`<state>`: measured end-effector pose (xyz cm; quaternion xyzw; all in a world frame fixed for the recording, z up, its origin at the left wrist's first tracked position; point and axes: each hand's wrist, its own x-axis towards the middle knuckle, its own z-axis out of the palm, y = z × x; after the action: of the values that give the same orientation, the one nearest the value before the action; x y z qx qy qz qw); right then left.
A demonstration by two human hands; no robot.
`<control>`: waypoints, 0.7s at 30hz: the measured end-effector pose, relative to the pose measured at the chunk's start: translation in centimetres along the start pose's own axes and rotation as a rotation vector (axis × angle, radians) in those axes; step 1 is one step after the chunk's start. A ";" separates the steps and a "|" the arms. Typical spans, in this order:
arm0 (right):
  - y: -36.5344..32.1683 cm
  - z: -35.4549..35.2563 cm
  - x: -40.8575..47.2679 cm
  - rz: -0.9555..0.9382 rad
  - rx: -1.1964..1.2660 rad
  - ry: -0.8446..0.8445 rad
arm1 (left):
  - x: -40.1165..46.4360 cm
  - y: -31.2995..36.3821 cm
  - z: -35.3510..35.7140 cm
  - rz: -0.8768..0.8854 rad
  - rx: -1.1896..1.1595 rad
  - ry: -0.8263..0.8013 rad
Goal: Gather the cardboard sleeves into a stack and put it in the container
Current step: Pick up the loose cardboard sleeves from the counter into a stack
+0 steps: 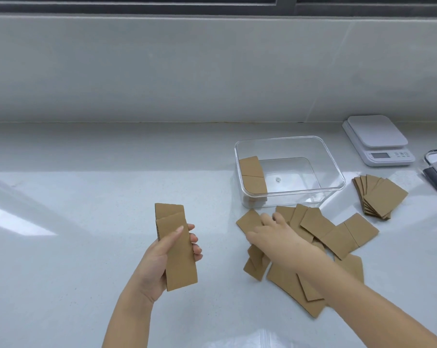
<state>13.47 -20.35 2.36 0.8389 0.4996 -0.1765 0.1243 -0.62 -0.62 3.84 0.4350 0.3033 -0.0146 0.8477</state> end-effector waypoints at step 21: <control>-1.3 1.2 2.3 0.740 0.748 0.068 | 0.4 -0.8 1.4 0.424 0.095 0.023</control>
<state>13.17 -18.39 0.22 0.9515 0.0766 -0.2596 -0.1459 0.16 -2.09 3.71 0.5286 0.2134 0.1547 0.8069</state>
